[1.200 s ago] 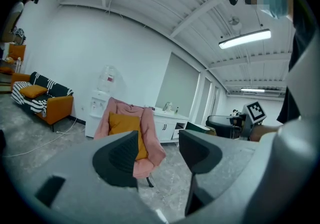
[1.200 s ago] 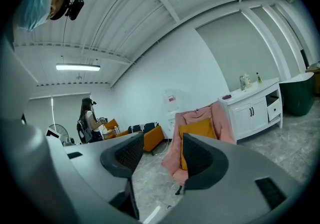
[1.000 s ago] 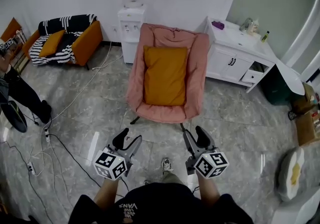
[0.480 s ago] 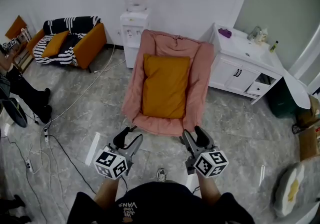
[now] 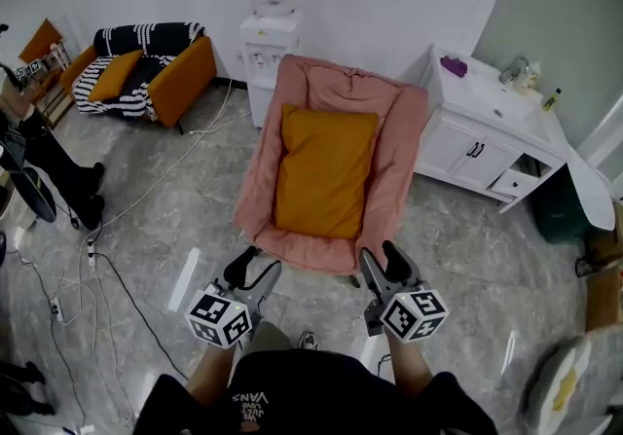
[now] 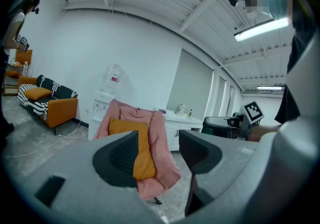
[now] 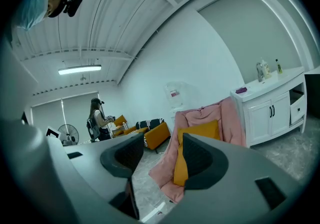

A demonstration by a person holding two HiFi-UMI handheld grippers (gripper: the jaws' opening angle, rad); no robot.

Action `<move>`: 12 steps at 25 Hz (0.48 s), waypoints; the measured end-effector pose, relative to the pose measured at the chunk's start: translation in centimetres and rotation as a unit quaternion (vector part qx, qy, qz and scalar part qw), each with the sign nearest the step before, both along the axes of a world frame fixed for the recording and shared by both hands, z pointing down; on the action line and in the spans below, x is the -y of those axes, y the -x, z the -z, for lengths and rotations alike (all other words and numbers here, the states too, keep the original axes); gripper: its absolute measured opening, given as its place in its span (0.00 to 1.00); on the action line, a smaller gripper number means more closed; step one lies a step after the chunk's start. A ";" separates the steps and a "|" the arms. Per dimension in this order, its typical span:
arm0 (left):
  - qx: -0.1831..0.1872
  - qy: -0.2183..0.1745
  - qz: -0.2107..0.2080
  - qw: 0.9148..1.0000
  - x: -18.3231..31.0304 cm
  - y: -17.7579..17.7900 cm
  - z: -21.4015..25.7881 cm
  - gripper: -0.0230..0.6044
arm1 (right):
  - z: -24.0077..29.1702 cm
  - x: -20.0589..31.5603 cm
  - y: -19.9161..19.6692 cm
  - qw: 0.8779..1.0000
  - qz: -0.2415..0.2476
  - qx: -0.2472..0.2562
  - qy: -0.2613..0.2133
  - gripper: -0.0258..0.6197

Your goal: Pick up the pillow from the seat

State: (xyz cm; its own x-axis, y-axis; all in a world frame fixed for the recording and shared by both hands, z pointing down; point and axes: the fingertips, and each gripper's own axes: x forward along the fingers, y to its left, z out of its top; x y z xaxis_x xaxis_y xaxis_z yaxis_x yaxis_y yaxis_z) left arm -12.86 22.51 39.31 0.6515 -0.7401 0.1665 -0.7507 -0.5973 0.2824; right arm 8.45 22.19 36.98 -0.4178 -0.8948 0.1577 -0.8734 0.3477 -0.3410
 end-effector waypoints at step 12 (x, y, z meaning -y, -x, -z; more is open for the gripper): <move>0.001 0.016 -0.039 0.999 10.9 1.7 -0.9 0.43 | -0.6 9.0 1.9 0.999 -0.036 0.001 0.012 0.40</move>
